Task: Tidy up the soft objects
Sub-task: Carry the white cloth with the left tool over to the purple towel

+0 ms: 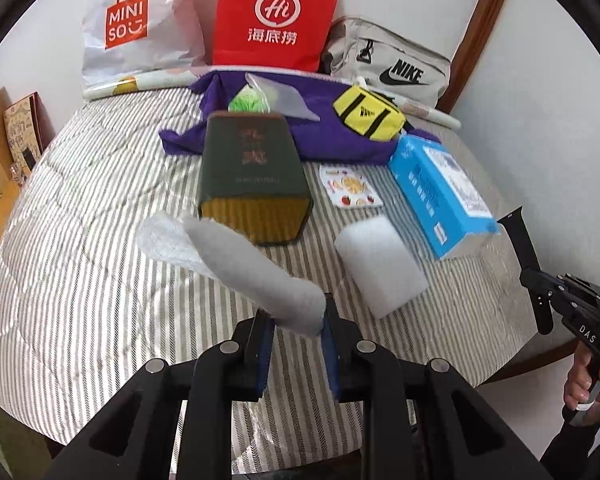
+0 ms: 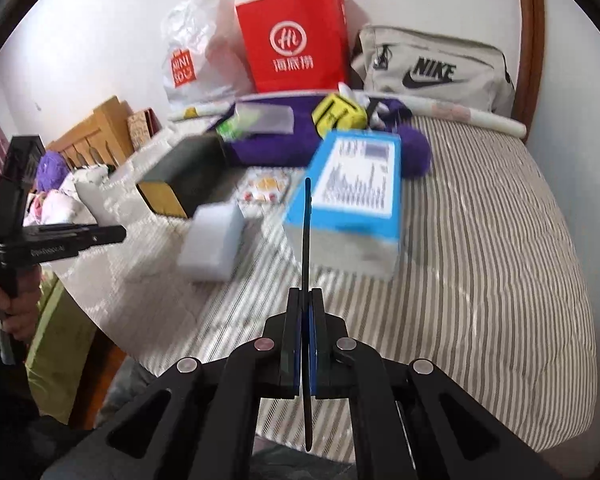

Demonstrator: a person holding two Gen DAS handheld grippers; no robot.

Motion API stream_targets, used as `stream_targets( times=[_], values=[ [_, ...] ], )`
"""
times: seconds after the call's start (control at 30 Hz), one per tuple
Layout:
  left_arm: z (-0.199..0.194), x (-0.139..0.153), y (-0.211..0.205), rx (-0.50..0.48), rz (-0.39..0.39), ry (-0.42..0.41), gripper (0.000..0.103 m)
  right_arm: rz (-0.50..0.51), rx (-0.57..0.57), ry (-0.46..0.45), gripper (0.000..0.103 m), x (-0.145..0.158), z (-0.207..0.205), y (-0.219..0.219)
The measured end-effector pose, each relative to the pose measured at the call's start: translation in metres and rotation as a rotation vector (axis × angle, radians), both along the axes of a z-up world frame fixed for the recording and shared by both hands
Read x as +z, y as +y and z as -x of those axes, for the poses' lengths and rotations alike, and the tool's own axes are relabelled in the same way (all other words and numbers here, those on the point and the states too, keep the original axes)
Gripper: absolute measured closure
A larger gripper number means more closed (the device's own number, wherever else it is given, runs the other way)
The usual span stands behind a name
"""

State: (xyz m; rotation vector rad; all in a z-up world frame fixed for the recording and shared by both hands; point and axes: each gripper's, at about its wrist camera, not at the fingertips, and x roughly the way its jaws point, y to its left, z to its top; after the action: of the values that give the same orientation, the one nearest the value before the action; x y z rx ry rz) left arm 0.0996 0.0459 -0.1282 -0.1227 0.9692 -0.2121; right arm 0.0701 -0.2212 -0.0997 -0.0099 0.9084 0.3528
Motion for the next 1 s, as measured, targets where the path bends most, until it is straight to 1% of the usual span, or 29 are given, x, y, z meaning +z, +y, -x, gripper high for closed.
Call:
stream_targets(
  times=[0.13,0.27,0.4,0.5,0.73,0.87,1.0],
  values=[
    [-0.007,0.015,0.005,0.009,0.03,-0.014,0.082,-0.008,0.022,-0.031,0.1,0.016,-0.014,0.006],
    [-0.018,0.029,0.01,0.013,0.03,-0.033,0.082,-0.02,0.046,-0.046,0.1,0.029,-0.03,0.014],
    [-0.031,0.038,0.014,0.017,0.034,-0.038,0.082,-0.027,0.067,-0.043,0.1,0.036,-0.051,0.02],
    [-0.046,0.041,0.017,0.024,0.038,-0.034,0.082,-0.038,0.07,-0.042,0.1,0.04,-0.066,0.021],
    [-0.075,0.048,0.017,0.016,0.04,-0.042,0.082,-0.096,0.062,-0.022,0.1,0.047,-0.118,0.021],
    [-0.095,0.051,0.018,0.019,0.037,-0.049,0.082,-0.093,0.064,-0.02,0.1,0.048,-0.145,0.027],
    [-0.112,0.053,0.02,0.019,0.026,-0.053,0.082,-0.095,0.072,0.001,0.1,0.046,-0.174,0.03]
  ],
)
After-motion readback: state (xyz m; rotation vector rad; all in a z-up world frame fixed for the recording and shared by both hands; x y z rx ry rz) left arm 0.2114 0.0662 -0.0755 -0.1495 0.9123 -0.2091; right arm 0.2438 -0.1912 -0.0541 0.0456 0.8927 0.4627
